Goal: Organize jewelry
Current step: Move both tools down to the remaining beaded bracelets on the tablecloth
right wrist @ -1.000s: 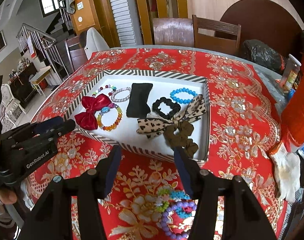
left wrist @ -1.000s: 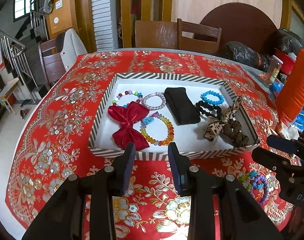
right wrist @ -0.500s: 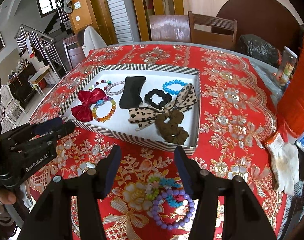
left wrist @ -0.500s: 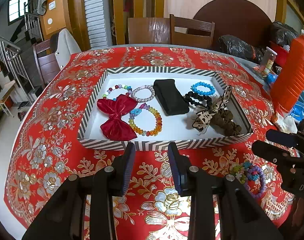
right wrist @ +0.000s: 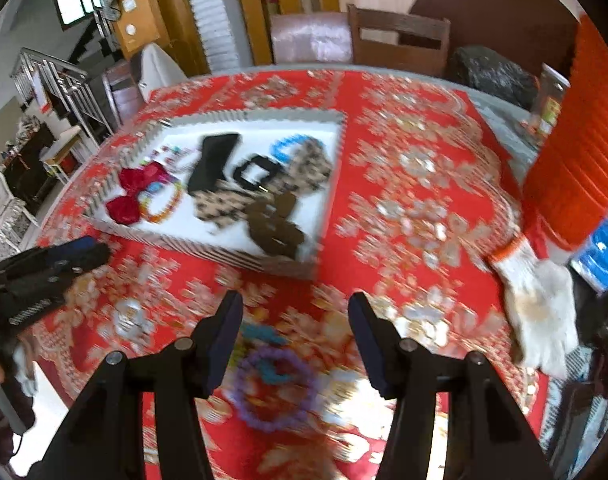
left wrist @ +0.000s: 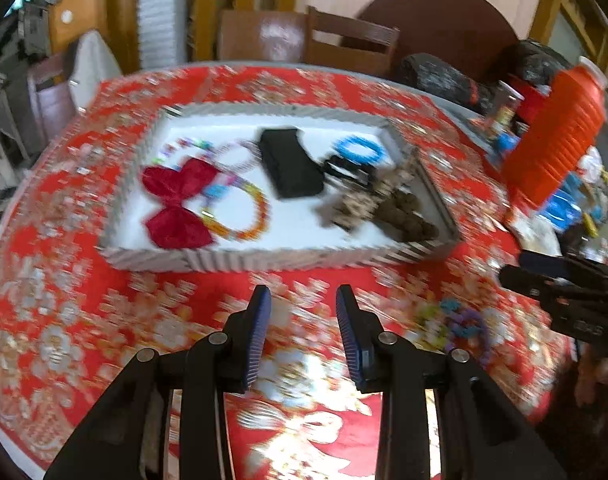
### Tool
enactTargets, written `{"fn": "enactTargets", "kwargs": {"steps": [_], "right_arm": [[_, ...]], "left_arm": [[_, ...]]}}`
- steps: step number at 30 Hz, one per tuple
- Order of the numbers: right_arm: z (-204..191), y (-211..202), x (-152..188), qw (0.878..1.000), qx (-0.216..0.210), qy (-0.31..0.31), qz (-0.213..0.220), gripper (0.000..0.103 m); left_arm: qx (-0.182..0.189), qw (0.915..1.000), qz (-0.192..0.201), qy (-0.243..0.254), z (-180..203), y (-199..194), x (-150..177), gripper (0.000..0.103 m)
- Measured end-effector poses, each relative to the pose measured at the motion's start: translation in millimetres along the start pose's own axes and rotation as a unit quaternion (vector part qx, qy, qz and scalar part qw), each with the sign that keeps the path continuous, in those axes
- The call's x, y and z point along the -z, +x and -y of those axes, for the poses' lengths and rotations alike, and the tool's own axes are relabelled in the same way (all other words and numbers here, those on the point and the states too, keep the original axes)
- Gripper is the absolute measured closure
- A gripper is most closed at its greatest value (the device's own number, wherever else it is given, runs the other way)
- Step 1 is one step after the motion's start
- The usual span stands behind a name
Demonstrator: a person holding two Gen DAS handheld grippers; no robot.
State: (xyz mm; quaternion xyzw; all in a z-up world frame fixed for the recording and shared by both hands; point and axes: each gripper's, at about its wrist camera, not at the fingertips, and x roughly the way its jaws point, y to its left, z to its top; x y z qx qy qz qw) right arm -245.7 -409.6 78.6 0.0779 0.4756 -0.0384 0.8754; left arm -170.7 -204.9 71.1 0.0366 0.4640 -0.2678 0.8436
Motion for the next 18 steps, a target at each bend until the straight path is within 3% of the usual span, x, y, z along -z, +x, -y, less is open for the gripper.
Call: {"fn": "enactTargets", "kwargs": {"steps": [5, 9, 11, 15, 18], "right_arm": [[14, 12, 19, 0.999, -0.018, 0.003, -0.046, 0.046], [6, 24, 31, 0.997, -0.001, -0.033, -0.066, 0.052], [3, 29, 34, 0.997, -0.010, -0.041, -0.069, 0.067], [-2, 39, 39, 0.996, 0.012, -0.065, -0.064, 0.075], [-2, 40, 42, 0.995, 0.015, -0.074, -0.065, 0.094]], "left_arm": [[0.043, 0.9984, -0.028, 0.024, 22, 12, 6, 0.069], [0.058, 0.9964, -0.050, 0.037, 37, 22, 9, 0.069], [0.065, 0.9953, -0.059, 0.040, 42, 25, 9, 0.069], [0.069, 0.9941, -0.064, 0.053, 50, 29, 8, 0.069], [0.075, 0.9928, -0.072, 0.059, 54, 33, 7, 0.069]]}}
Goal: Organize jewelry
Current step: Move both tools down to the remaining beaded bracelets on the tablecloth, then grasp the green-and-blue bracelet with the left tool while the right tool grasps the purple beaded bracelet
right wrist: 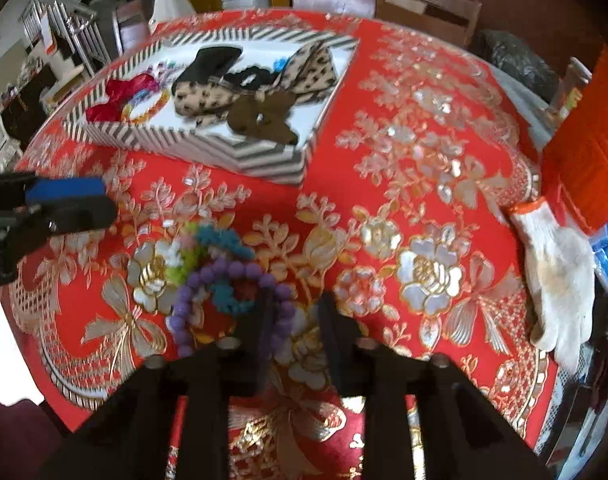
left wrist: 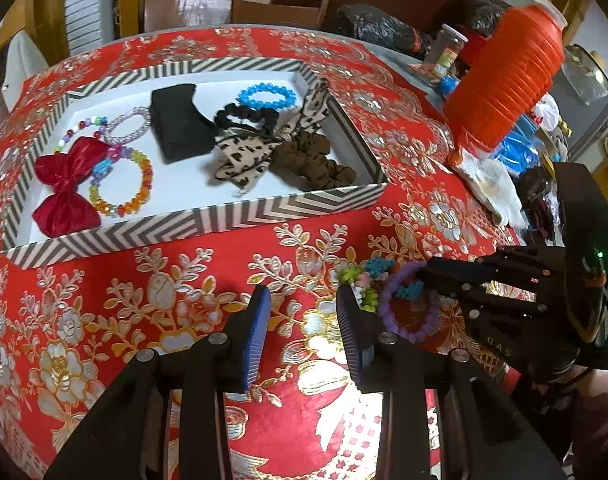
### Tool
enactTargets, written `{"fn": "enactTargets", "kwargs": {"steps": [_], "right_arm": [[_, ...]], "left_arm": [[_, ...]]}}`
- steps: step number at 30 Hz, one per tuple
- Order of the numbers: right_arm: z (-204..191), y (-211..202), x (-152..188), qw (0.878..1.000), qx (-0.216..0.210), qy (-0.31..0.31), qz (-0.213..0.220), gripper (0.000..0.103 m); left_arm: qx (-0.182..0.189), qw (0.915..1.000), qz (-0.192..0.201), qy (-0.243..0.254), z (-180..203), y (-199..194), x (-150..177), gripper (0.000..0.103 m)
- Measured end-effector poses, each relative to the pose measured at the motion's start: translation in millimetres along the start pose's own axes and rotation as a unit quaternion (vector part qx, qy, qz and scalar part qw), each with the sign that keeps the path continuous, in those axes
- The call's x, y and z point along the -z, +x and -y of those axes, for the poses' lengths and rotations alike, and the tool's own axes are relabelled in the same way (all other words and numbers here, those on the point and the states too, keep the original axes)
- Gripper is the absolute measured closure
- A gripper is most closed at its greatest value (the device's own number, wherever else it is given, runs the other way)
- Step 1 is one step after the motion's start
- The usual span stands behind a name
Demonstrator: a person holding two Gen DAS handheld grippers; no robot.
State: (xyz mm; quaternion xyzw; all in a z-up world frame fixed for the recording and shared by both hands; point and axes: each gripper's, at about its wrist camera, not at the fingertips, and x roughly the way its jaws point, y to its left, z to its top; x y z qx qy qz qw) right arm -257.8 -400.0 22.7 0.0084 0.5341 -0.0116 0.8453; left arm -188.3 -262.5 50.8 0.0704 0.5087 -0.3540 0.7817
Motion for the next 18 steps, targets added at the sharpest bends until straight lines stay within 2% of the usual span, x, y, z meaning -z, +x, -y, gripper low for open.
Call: {"fn": "enactTargets", "kwargs": {"steps": [9, 16, 18], "right_arm": [[26, -21, 7, 0.999, 0.011, 0.044, 0.020, 0.094], [41, -16, 9, 0.997, 0.021, 0.069, 0.008, 0.094], [43, -18, 9, 0.997, 0.023, 0.074, 0.011, 0.094]], "left_arm": [[0.027, 0.9985, -0.020, 0.042, 26, 21, -7, 0.059], [0.004, 0.9967, -0.040, 0.070, 41, 42, -9, 0.059], [0.020, 0.9969, -0.039, 0.065, 38, 40, -9, 0.059]]}}
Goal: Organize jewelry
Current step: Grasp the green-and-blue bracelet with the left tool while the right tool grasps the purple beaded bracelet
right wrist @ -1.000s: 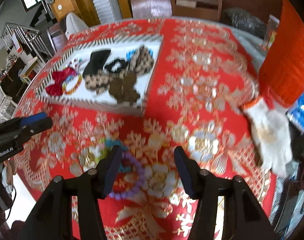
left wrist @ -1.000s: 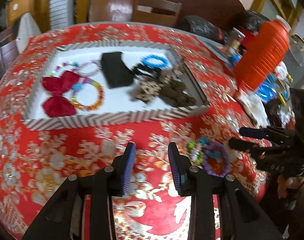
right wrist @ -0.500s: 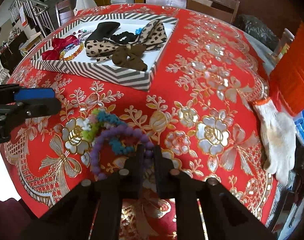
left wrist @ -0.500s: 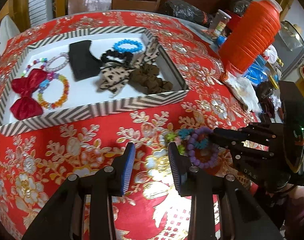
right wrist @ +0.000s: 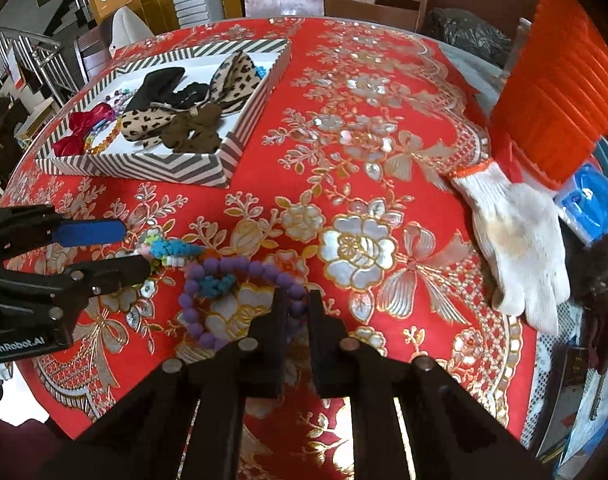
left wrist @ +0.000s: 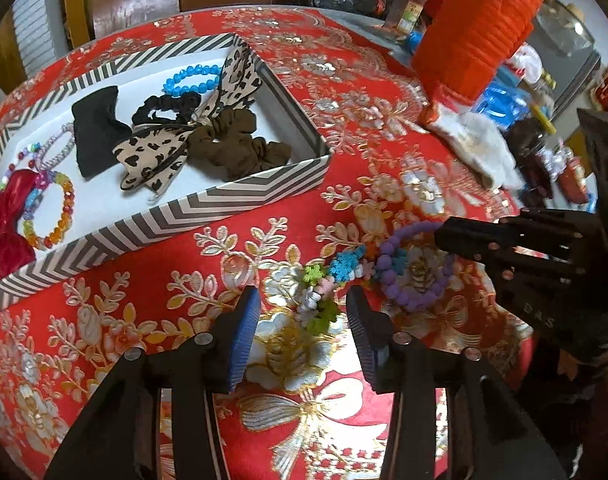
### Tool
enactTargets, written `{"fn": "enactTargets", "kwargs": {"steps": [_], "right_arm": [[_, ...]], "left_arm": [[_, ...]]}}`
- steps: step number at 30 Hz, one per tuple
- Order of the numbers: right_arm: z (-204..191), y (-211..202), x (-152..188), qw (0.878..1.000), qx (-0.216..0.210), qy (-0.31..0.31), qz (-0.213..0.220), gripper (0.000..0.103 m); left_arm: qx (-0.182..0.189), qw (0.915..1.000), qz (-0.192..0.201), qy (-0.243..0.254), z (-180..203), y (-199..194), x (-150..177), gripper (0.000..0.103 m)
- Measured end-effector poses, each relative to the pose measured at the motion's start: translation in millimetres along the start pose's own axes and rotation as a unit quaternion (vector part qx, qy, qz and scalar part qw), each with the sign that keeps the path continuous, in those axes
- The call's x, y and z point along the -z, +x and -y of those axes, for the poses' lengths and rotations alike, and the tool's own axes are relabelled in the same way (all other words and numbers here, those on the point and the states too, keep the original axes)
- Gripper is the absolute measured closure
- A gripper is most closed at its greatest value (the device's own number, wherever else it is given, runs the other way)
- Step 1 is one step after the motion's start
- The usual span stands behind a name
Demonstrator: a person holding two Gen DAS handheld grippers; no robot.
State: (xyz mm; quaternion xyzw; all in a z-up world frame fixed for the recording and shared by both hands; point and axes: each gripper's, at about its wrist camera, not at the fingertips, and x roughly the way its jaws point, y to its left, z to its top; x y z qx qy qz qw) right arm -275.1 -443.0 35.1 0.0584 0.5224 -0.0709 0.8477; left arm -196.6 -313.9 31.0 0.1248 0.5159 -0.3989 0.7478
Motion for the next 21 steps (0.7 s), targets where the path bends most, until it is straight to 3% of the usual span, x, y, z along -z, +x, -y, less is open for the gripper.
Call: {"fn": "enactTargets", "kwargs": {"steps": [4, 10, 11, 12, 13, 21], "right_arm": [[8, -2, -1, 1.000, -0.006, 0.015, 0.005, 0.094], [5, -1, 0, 1.000, -0.008, 0.014, 0.004, 0.094], [5, -1, 0, 1.000, -0.008, 0.015, 0.005, 0.094], [6, -1, 0, 1.000, -0.007, 0.017, 0.006, 0.094], [7, -2, 0, 1.000, -0.008, 0.021, 0.007, 0.094], [2, -15, -6, 0.998, -0.049, 0.029, 0.033, 0.094]], "left_arm": [[0.021, 0.9996, 0.009, 0.019, 5, -5, -1, 0.058], [0.005, 0.9990, -0.018, 0.039, 19, 17, -8, 0.058], [-0.001, 0.9992, -0.002, 0.041, 20, 15, -8, 0.062], [0.001, 0.9993, -0.001, 0.038, 19, 15, -8, 0.080], [0.006, 0.9995, -0.008, 0.030, 16, 17, -8, 0.085], [0.016, 0.9996, 0.025, -0.001, -14, -20, -3, 0.089]]}}
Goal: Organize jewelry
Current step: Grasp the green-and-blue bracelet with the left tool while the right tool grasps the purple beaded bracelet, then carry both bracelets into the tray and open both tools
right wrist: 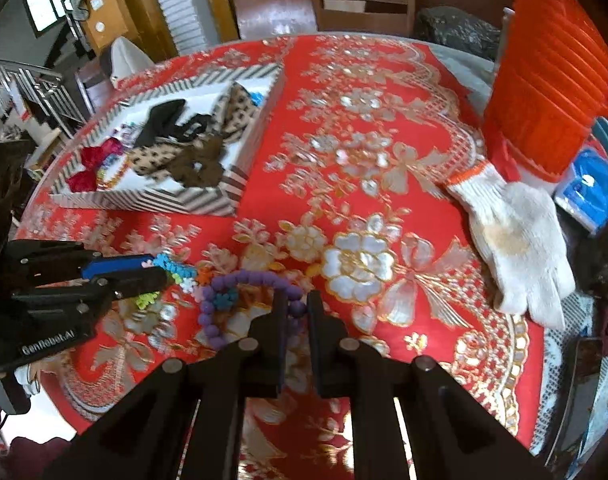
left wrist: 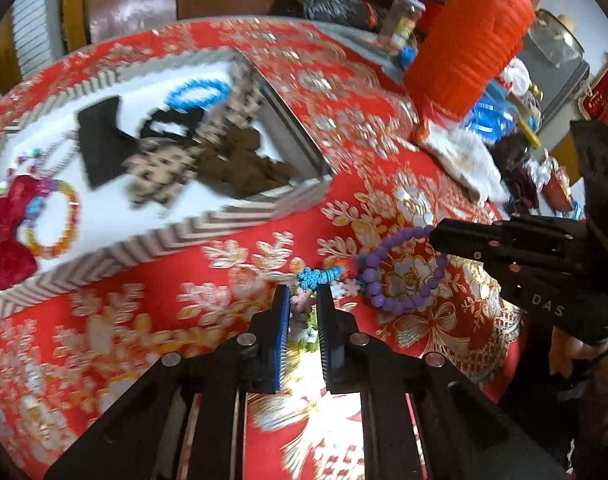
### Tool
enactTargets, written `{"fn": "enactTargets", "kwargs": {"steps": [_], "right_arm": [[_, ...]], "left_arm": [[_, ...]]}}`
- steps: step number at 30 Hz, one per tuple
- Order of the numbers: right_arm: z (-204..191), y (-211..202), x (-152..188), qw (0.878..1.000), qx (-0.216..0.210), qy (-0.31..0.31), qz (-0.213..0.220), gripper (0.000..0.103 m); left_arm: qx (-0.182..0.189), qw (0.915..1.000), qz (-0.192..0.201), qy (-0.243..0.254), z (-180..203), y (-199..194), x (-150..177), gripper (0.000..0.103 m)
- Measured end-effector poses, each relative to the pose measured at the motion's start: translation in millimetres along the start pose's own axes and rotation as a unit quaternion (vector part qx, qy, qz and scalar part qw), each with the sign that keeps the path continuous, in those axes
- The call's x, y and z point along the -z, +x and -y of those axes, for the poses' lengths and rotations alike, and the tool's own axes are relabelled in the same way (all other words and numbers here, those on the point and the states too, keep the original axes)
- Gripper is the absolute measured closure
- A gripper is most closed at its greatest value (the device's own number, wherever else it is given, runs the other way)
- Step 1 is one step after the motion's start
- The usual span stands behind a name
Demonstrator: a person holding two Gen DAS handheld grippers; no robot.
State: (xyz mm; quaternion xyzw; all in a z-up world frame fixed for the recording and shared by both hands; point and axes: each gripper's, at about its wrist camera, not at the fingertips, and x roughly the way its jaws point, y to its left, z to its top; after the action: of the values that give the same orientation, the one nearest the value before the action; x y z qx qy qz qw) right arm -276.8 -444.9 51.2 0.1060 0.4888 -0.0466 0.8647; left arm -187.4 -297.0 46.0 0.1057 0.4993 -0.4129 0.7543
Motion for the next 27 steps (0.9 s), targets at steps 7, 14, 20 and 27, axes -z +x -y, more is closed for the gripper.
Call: {"fn": "enactTargets", "kwargs": {"steps": [7, 14, 20, 27], "right_arm": [[-30, -17, -14, 0.999, -0.027, -0.034, 0.020, 0.094], [-58, -31, -36, 0.996, -0.042, -0.064, 0.037, 0.094], [-76, -40, -59, 0.994, -0.046, -0.083, 0.053, 0.094], [-94, -38, -82, 0.993, -0.056, -0.088, 0.062, 0.094]], "left_arm": [[-0.016, 0.9990, 0.042, -0.010, -20, -47, -6, 0.089], [-0.053, 0.9950, 0.082, -0.018, -41, -90, -20, 0.089], [-0.097, 0.9896, 0.102, -0.030, -67, -109, -30, 0.089], [-0.132, 0.9842, 0.113, -0.035, -87, -117, -41, 0.089]]}}
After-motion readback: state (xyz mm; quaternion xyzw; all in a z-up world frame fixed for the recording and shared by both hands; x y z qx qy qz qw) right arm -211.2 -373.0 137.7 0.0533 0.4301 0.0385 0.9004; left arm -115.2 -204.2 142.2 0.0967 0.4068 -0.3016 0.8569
